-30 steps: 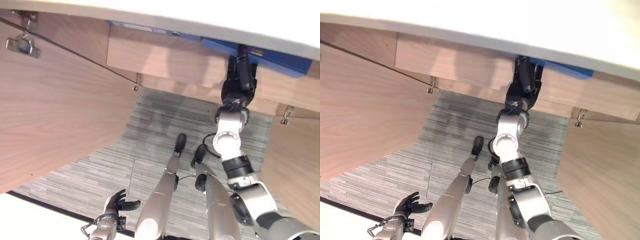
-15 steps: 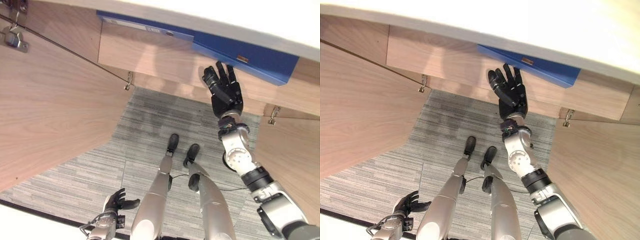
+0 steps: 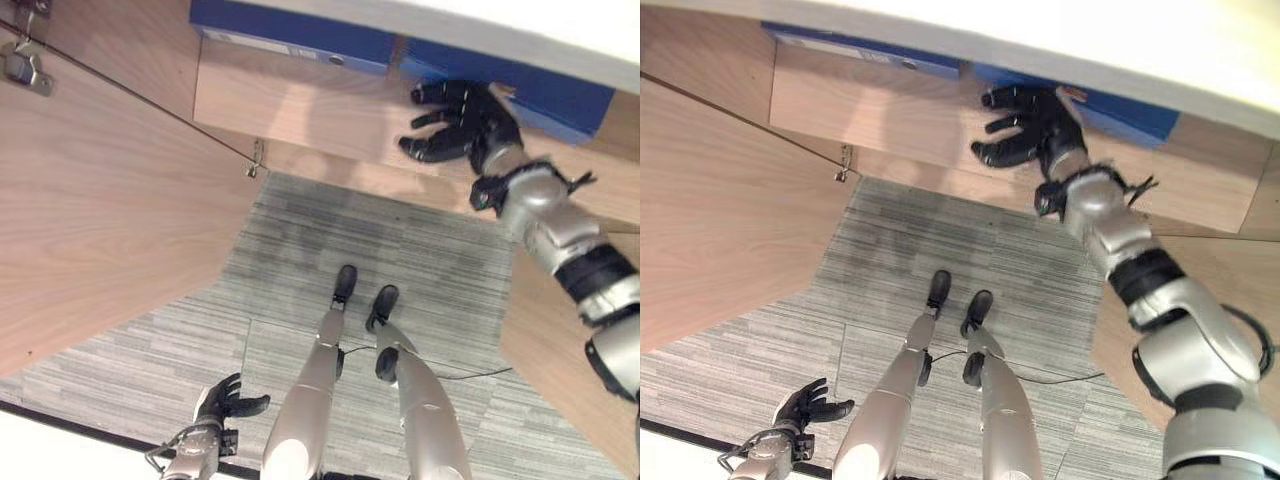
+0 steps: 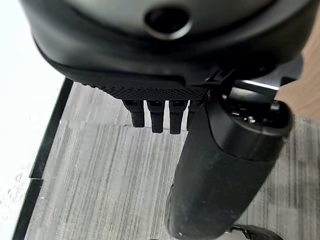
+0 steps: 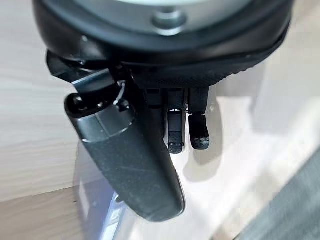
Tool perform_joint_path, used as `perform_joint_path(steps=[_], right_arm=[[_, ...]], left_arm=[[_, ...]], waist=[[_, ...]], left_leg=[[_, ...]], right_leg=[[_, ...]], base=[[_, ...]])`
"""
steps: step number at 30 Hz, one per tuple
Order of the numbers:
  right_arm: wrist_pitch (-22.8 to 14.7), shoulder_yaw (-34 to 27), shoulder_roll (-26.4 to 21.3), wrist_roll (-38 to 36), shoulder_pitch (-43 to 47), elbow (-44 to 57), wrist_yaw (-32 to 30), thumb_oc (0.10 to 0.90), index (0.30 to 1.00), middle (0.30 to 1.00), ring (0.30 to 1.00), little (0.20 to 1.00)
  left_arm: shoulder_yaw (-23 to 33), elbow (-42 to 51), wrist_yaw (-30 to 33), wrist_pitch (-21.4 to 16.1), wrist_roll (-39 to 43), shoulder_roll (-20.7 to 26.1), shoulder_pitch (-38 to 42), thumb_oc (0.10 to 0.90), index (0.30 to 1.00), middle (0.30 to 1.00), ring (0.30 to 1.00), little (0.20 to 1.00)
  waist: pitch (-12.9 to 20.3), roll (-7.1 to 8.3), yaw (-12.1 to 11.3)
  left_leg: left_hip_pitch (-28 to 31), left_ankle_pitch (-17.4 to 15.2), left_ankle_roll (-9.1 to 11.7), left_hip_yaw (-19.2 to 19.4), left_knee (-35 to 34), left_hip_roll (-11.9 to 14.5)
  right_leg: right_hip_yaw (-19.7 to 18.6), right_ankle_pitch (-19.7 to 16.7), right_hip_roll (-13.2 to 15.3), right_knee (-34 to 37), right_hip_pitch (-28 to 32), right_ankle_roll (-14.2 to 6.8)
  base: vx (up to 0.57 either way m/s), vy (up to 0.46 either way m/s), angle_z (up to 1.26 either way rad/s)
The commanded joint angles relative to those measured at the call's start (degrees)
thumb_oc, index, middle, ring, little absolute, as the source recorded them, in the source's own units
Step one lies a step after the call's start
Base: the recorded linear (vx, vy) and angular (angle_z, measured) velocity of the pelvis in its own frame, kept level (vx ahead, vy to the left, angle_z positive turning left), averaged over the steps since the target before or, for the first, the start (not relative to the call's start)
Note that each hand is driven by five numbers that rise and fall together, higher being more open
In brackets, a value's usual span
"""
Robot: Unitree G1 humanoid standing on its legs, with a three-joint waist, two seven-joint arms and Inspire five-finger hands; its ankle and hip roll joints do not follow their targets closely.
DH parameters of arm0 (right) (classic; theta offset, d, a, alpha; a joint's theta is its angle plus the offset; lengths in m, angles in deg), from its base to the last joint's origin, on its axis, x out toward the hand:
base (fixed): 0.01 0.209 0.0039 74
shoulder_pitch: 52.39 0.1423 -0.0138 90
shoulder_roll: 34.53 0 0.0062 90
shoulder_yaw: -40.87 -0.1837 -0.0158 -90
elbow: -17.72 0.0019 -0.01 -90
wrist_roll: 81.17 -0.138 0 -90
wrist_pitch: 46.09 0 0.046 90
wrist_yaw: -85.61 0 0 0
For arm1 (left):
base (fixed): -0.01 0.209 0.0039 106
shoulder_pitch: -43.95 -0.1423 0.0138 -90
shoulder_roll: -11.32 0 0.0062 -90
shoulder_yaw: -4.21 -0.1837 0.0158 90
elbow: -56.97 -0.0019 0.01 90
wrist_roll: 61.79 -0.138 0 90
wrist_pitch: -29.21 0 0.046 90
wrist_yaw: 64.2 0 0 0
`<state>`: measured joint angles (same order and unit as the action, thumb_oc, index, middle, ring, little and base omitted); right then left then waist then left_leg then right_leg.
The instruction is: Put the empty folder in the office cabinet
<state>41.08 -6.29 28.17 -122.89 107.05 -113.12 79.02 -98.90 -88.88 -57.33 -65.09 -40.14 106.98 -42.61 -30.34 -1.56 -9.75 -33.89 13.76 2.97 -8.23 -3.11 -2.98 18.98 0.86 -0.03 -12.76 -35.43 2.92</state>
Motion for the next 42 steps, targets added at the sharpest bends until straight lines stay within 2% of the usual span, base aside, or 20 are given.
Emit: perform_joint_path(steps=[1,3,4,5,6,11,17,24,25,29,30,32,33,36,37,39,40,42], right_arm=[[2.1,4.3,-1.5,9.7,6.8,-7.6,-2.7,0.800,0.900,0.900,0.900,0.900],[2.8,5.6,-1.3,11.8,8.9,-10.9,-2.5,0.800,0.900,0.900,0.900,0.900],[4.5,7.9,-0.6,16.6,12.7,-18.2,-2.5,0.800,0.900,0.900,0.900,0.900],[4.5,7.9,-0.6,16.6,12.7,-18.2,-2.5,0.800,0.900,0.900,0.900,0.900],[5.3,8.5,0.3,20.1,15.0,-23.6,-2.6,0.800,0.900,0.900,0.900,0.900],[6.5,9.5,1.7,24.0,16.8,-29.1,-2.5,0.800,0.900,0.900,0.900,0.900],[7.3,9.8,3.9,27.9,14.4,-29.7,-1.6,0.800,0.900,0.900,0.900,0.900],[7.6,6.9,8.4,30.1,3.8,-22.4,1.1,0.800,0.900,0.900,0.900,0.900],[8.2,6.0,10.2,31.9,1.4,-22.6,1.6,0.800,0.900,0.900,0.900,0.900],[8.5,4.7,14.0,36.9,-3.4,-21.6,2.8,0.800,0.900,0.900,0.900,0.900],[8.5,4.7,14.0,36.9,-3.4,-21.6,2.8,0.800,0.900,0.900,0.900,0.900],[8.5,4.8,14.7,38.7,-5.2,-18.9,4.1,0.800,0.900,0.900,0.900,0.900],[8.4,5.0,13.9,39.5,-7.2,-15.7,5.6,0.800,0.900,0.900,0.900,0.900],[8.0,4.4,12.9,39.8,-9.2,-13.6,6.7,0.800,0.900,0.900,0.900,0.900],[7.7,4.0,11.5,40.2,-11.0,-11.2,7.7,0.800,0.900,0.900,0.900,0.900],[7.5,4.0,10.8,40.4,-12.2,-10.2,8.4,0.800,0.900,0.900,0.900,0.900],[7.6,3.7,9.8,40.8,-13.4,-9.1,9.3,0.800,0.900,0.900,0.900,0.900],[7.6,3.2,9.1,41.8,-15.6,-7.2,10.0,0.800,0.900,0.900,0.900,0.900]], left_arm=[[-0.2,-3.1,1.4,-0.5,-0.2,4.6,-8.4,0.800,0.900,0.900,0.900,0.900],[-0.5,-3.2,1.3,-0.5,-0.1,4.6,-8.3,0.800,0.900,0.900,0.900,0.900],[-1.0,-3.2,1.4,-0.7,0.2,5.0,-8.1,0.800,0.900,0.900,0.900,0.900],[-1.0,-3.2,1.4,-0.7,0.2,5.0,-8.1,0.800,0.900,0.900,0.900,0.900],[-1.2,-3.5,1.7,-1.0,0.7,5.1,-7.8,0.800,0.900,0.900,0.900,0.900],[-1.9,-3.7,1.7,-1.2,1.0,5.1,-7.3,0.800,0.900,0.900,0.900,0.900],[-2.2,-3.7,1.5,-1.1,1.0,4.8,-6.5,0.800,0.900,0.900,0.900,0.900],[-0.8,-4.3,0.4,-0.2,-0.7,4.8,-5.9,0.800,0.900,0.900,0.900,0.900],[-0.5,-4.9,0.0,0.1,-1.3,4.8,-5.7,0.800,0.900,0.900,0.900,0.900],[0.7,-7.0,-0.4,0.7,-2.8,4.7,-6.0,0.800,0.900,0.900,0.900,0.900],[0.7,-7.0,-0.4,0.7,-2.8,4.7,-6.0,0.800,0.900,0.900,0.900,0.900],[1.6,-8.0,-0.7,1.0,-4.0,4.6,-6.1,0.800,0.900,0.900,0.900,0.900],[2.8,-8.3,-1.2,1.3,-4.3,4.4,-6.9,0.800,0.900,0.900,0.900,0.900],[4.3,-9.5,-1.7,1.6,-4.8,3.9,-7.2,0.800,0.900,0.900,0.900,0.900],[5.4,-10.7,-1.9,2.0,-5.3,3.4,-7.3,0.800,0.900,0.900,0.900,0.900],[6.0,-11.0,-2.1,2.0,-5.6,3.1,-7.5,0.800,0.900,0.900,0.900,0.900],[6.7,-12.4,-2.3,2.4,-6.0,2.7,-7.2,0.800,0.900,0.900,0.900,0.900],[7.3,-13.5,-2.4,2.8,-7.2,2.1,-7.0,0.800,0.900,0.900,0.900,0.900]], waist=[[0.6,2.22,-1.3],[0.6,2.14,-1.4],[0.6,2.02,-1.7],[0.6,2.01,-1.7],[0.6,1.83,-2.0],[0.6,1.67,-2.7],[0.6,1.91,-3.0],[1.4,2.86,-2.7],[2.8,3.05,-2.4],[6.0,3.77,-2.2],[6.0,3.77,-2.2],[8.0,4.32,-1.9],[9.8,5.00,-1.3],[11.6,5.74,-0.6],[13.3,6.55,0.0],[14.4,6.88,0.4],[16.5,7.64,1.0],[18.5,8.28,1.7]], left_leg=[[3.3,-5.5,0.4,3.1,-1.3,0.3],[3.3,-5.5,0.4,3.1,-1.3,0.3],[3.0,-5.4,0.4,3.0,-1.2,0.2],[3.0,-5.4,0.4,3.0,-1.2,0.2],[3.0,-5.4,0.4,3.1,-1.1,0.2],[3.0,-5.3,0.5,3.2,-1.0,0.1],[3.8,-5.4,0.5,3.2,-1.0,0.0],[8.7,-6.1,0.5,3.7,-1.2,-0.1],[9.6,-5.2,0.2,3.9,-1.1,-0.3],[13.1,-5.9,0.0,3.9,-1.6,-0.2],[13.1,-5.9,0.0,3.9,-1.6,-0.2],[15.0,-6.6,-0.1,4.4,-1.6,0.2],[17.0,-7.5,-0.4,4.7,-1.3,0.4],[19.0,-8.2,-0.7,5.0,-1.0,0.7],[21.1,-9.1,-0.8,5.4,-0.9,1.0],[22.0,-9.4,-0.9,5.5,-0.9,1.2],[23.3,-9.7,-1.0,5.8,-1.1,1.4],[25.0,-10.2,-0.9,6.1,-1.4,1.7]], right_leg=[[-0.3,-5.9,2.6,12.5,6.4,-8.2],[-0.3,-6.0,2.6,12.5,6.4,-8.2],[-0.2,-5.9,2.7,12.4,6.4,-8.1],[-0.2,-5.9,2.7,12.4,6.4,-8.1],[-0.1,-6.0,2.7,12.4,6.5,-8.2],[0.0,-6.0,2.7,12.8,6.7,-8.2],[-0.1,-6.0,2.6,13.0,7.9,-8.2],[-0.1,-5.5,2.6,13.5,13.2,-8.2],[0.4,-6.4,2.9,13.8,14.5,-7.8],[0.1,-5.8,2.5,14.8,18.2,-7.9],[0.1,-5.8,2.5,14.8,18.3,-7.9],[-0.3,-5.3,2.3,15.1,20.2,-7.9],[-0.8,-4.5,2.2,14.9,21.9,-7.8],[-1.1,-3.8,2.2,14.9,23.9,-7.8],[-1.6,-3.2,2.0,15.1,25.8,-7.9],[-1.8,-3.0,1.8,15.2,26.5,-7.9],[-2.0,-2.9,1.5,15.7,27.8,-7.9],[-2.4,-2.7,1.1,16.3,29.4,-8.0]], base=[[0.00,0.000,0.00],[0.00,0.000,0.00],[0.00,0.000,0.00],[0.00,0.000,0.00],[0.01,0.002,-0.04],[0.01,-0.003,0.04],[0.00,-0.001,0.03],[0.00,-0.004,0.00],[-0.02,0.011,0.06],[0.04,-0.012,0.03],[0.03,-0.011,0.04],[0.08,-0.008,0.01],[0.10,-0.002,-0.01],[0.07,0.010,-0.06],[0.02,0.008,-0.05],[0.06,0.010,-0.07],[0.07,0.006,-0.14],[0.06,0.002,-0.12]])
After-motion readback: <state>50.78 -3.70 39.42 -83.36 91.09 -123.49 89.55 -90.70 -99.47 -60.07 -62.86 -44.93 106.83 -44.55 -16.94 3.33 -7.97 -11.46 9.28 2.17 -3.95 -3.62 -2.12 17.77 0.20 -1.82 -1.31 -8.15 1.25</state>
